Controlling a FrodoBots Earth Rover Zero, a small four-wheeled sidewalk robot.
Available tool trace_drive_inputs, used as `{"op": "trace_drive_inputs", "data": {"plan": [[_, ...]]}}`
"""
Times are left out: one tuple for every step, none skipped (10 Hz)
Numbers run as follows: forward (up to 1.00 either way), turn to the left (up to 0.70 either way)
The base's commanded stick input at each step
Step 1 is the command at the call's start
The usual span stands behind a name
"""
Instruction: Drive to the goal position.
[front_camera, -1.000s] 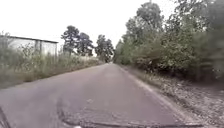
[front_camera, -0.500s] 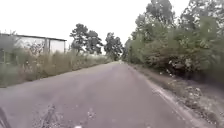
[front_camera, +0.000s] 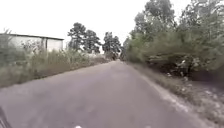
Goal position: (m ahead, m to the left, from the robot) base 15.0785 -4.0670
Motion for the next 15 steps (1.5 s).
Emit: {"op": "trace_drive_inputs", "data": {"plan": [[1.00, -0.11], [1.00, -0.11], [1.00, -0.11], [1.00, -0.11], [1.00, -0.11], [1.00, -0.11], [1.00, -0.09], [1.00, -0.07], [1.00, -0.06], [1.00, -0.06], [1.00, -0.05], [1.00, -0.04], [1.00, -0.04], [1.00, -0.03], [1.00, -0.02]]}}
